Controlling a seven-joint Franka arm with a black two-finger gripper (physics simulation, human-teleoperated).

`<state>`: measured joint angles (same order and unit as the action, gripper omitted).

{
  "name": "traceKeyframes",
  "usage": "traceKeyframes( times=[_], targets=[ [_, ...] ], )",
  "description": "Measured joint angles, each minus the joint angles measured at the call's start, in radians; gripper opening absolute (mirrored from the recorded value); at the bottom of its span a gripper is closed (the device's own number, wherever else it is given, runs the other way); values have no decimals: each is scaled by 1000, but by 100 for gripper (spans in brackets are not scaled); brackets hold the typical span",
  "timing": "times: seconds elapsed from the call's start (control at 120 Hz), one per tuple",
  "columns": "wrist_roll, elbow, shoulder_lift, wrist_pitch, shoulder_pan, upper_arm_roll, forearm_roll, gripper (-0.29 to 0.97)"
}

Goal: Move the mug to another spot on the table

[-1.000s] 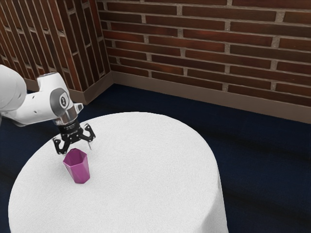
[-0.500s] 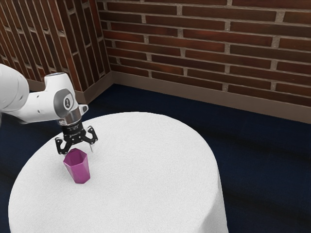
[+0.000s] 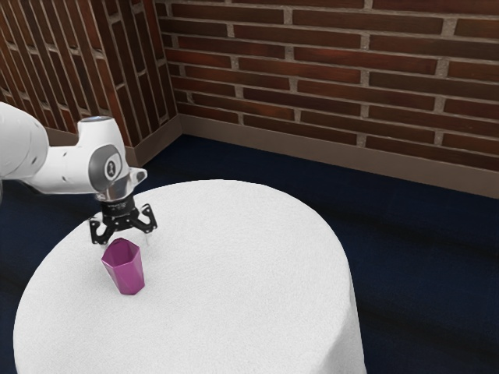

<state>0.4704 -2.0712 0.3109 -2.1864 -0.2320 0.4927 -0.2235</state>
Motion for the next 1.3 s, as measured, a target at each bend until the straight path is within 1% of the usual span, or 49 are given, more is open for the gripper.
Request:
traceKeyframes(
  times=[0.092,0.208,0.3,0.592,0.65,0.792,0.967,1.125,1.3],
  targets=[
    [1,-1,0,1,0,-2,-24,68],
    [-13,-1,-1,18,0,-2,13,68],
    [-27,-2,-1,25,0,-3,29,68],
    [-58,-17,3,6,0,-13,32,67],
    [-62,-17,2,2,0,-14,28,62],
    [-71,-16,0,-5,0,-14,12,40],
    [-79,-17,0,-9,0,-14,5,18],
    [-82,-16,-2,-8,0,-14,5,10],
    [-82,-11,-16,-4,0,-15,8,7]
  ],
)
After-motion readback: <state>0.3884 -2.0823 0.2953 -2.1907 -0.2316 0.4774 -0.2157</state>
